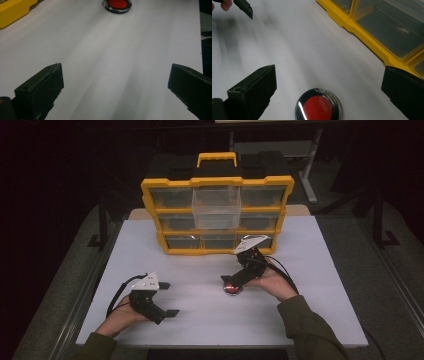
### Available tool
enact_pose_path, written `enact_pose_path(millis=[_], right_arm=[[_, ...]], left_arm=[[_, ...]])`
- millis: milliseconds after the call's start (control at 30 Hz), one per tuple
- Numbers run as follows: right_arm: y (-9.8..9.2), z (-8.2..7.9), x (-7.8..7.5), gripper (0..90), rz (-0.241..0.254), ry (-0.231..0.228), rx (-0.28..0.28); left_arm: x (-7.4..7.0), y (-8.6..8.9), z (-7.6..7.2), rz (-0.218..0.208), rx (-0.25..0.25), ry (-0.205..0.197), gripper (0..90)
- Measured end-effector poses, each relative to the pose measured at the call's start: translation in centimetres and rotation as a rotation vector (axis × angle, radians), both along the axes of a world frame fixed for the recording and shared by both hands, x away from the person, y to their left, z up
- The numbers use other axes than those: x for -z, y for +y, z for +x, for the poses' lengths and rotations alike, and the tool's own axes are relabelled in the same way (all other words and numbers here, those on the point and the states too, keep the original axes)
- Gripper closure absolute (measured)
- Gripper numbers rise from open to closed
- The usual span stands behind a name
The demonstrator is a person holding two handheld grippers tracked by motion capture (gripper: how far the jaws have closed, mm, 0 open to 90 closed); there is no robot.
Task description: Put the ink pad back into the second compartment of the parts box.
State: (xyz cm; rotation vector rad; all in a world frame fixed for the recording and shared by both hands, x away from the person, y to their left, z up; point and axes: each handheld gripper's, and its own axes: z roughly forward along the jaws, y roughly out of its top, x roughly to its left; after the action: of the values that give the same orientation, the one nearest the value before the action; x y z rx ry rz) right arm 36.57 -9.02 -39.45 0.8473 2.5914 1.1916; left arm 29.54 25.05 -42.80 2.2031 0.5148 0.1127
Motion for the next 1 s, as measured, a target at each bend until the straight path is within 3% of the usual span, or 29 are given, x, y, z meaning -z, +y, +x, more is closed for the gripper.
enact_pose_path(millis=[600,1000], right_arm=[[1.5,1.2,-0.3,0.0,0.0,-0.01,-0.02],[1.7,1.1,0.4,0.0,-0.073,0.022,-0.055]], left_arm=[[0.0,0.0,0.0,0.001,0.002,-0.001,0.0],[0.0,0.0,0.0,0.004,0.004,-0.003,0.0]])
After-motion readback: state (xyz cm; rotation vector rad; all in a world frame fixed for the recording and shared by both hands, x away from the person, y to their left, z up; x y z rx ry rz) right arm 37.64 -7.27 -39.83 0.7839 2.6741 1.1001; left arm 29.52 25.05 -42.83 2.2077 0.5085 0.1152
